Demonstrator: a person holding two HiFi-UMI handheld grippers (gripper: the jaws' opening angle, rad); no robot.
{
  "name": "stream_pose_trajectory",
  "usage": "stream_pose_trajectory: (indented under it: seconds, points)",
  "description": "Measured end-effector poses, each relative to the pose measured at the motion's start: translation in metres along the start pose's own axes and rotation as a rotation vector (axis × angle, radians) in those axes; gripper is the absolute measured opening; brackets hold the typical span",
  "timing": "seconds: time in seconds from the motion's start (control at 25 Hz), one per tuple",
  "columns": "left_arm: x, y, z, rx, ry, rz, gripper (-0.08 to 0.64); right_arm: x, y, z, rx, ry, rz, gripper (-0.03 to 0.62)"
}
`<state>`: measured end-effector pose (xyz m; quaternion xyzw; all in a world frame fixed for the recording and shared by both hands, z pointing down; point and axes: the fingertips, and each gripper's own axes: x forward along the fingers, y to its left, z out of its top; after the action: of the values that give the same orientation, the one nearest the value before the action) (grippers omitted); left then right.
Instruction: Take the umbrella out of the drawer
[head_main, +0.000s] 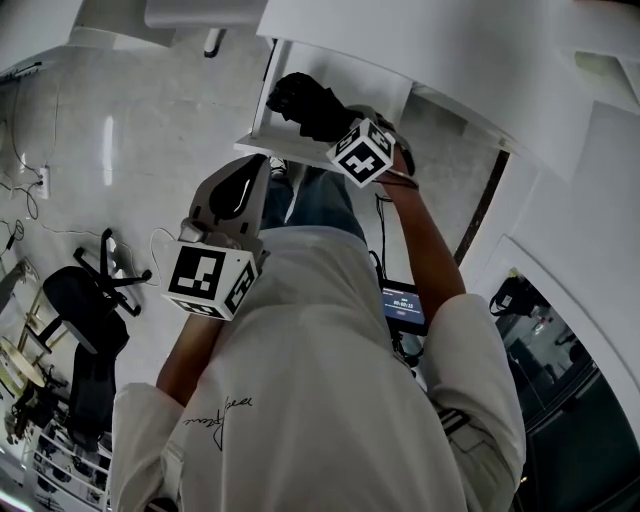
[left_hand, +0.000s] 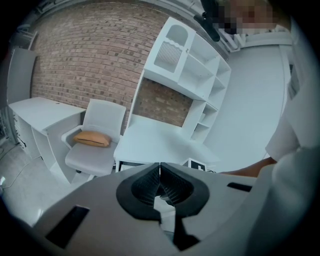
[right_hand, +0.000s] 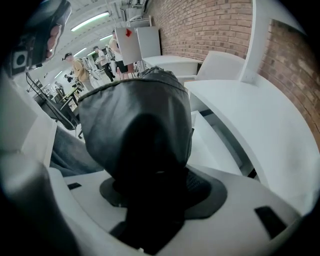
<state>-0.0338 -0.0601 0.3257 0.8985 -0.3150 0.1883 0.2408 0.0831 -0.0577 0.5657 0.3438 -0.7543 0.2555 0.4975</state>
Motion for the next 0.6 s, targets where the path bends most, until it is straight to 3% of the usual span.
stream_pose_trajectory:
  seconds: [0.6]
  points:
    - [0.000, 0.007, 0.020, 0.039, -0.056, -0.029, 0.018, -0.034, 0.014, 0.013, 0.096, -0.083, -0.004, 0.247]
